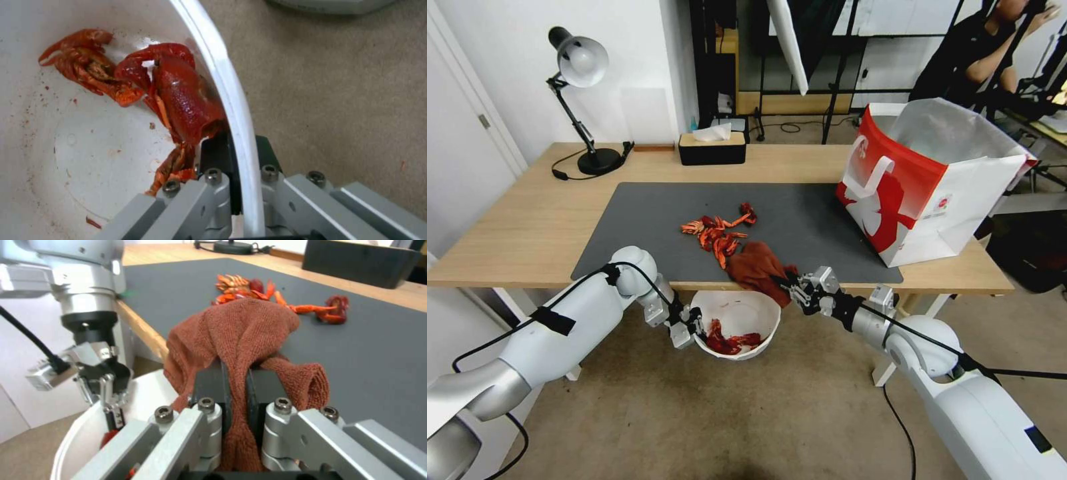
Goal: Sweep shrimp from table into container with towel, then put container into takeout bag.
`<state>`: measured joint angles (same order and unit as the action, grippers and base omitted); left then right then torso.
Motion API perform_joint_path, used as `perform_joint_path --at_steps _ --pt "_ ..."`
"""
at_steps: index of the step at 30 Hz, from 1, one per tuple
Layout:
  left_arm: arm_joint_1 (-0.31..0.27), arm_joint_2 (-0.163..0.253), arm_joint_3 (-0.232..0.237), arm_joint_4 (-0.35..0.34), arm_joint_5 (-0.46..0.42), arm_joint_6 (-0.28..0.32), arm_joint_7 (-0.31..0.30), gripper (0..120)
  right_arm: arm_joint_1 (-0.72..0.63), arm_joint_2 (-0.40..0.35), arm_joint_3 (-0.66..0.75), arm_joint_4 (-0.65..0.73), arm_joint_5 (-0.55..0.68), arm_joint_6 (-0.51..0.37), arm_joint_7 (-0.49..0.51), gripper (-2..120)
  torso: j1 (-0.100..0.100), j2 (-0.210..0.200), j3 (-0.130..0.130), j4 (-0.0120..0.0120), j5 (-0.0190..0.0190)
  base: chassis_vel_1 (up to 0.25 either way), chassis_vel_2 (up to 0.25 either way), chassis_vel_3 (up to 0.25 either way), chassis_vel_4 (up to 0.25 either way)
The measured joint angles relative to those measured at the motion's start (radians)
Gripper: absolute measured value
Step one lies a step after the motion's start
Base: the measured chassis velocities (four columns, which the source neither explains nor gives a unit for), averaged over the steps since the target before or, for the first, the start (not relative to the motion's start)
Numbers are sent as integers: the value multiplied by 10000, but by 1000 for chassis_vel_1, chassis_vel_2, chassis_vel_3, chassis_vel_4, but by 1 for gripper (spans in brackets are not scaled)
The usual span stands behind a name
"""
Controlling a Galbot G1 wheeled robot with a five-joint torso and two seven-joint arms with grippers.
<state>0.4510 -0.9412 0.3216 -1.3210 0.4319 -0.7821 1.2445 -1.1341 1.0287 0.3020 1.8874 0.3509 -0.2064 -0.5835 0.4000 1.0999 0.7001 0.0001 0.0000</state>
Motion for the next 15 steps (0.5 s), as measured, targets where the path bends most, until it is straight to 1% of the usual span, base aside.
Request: perform_joint_path --at_steps 15 --pt "72 -11 -24 -11 56 -9 2 0 -184 26 220 296 232 72 -188 4 -2 3 -3 -2 2 0 0 0 0"
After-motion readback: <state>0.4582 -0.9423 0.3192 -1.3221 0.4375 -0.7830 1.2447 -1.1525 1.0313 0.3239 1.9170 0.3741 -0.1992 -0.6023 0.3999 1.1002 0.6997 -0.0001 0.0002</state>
